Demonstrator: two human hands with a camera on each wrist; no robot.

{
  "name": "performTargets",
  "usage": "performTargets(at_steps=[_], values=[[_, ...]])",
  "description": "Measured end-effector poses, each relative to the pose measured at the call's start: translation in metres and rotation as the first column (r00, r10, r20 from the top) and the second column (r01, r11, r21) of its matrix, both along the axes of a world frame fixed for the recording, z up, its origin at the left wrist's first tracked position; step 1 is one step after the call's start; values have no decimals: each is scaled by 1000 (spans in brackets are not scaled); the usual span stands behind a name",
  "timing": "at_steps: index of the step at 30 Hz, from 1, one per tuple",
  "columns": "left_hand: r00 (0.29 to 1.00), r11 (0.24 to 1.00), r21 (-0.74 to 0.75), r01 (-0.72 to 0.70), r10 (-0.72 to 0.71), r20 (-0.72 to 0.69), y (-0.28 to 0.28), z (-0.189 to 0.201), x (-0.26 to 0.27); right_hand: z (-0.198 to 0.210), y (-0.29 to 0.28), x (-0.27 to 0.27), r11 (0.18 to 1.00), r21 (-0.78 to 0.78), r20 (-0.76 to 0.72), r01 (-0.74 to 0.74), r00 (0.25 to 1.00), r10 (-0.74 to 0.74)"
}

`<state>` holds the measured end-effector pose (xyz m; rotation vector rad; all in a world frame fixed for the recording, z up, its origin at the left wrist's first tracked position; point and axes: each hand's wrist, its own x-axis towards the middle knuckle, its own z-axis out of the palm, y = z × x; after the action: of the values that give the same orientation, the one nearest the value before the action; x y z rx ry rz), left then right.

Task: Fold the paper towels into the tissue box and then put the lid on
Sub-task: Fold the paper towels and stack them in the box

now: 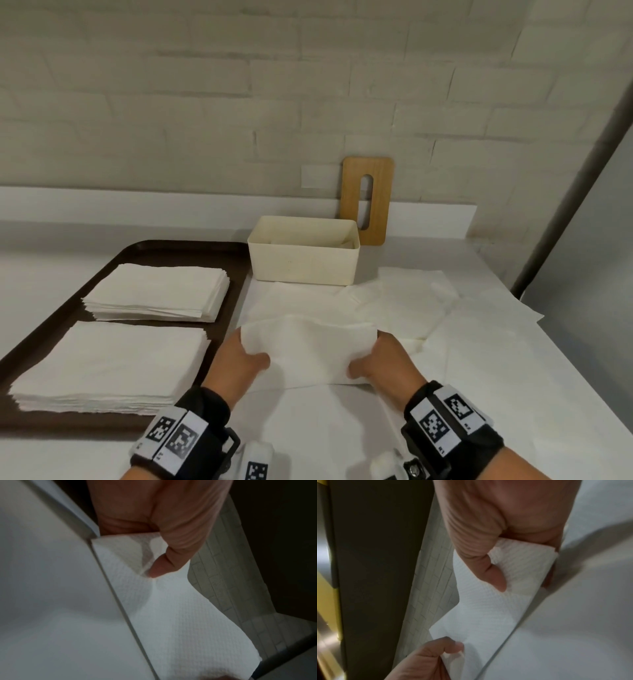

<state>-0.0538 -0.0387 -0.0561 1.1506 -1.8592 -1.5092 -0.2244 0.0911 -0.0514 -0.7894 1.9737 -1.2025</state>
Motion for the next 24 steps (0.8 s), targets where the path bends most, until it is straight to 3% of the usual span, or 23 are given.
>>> performTargets(at_steps=[5,9,12,16,20,24], values=[[1000,1000,-11,-18,18,-4,-20,22,-3,23,-7,-15,999,-47,-44,25,999,-27],[1000,984,-178,-20,17,-17,-47,63,-18,63,-21,-33,984,-176,-81,40,995,-55],[990,965,-250,-84,51,-132,-73,98,-35,92,-40,-54,968,-235,-194,85,972,-132],[969,872,-426,-240,191,-156,-107,129,-62,119,-72,-76,921,-358,-333,155,900,-281],[978,787,-586,-193,199,-56,-133,136,-90,119,-107,-95,918,-377,-427,123,857,-290],[970,780,-618,-95,212,118,-157,112,-114,99,-134,-114,972,-226,-596,70,779,-195]])
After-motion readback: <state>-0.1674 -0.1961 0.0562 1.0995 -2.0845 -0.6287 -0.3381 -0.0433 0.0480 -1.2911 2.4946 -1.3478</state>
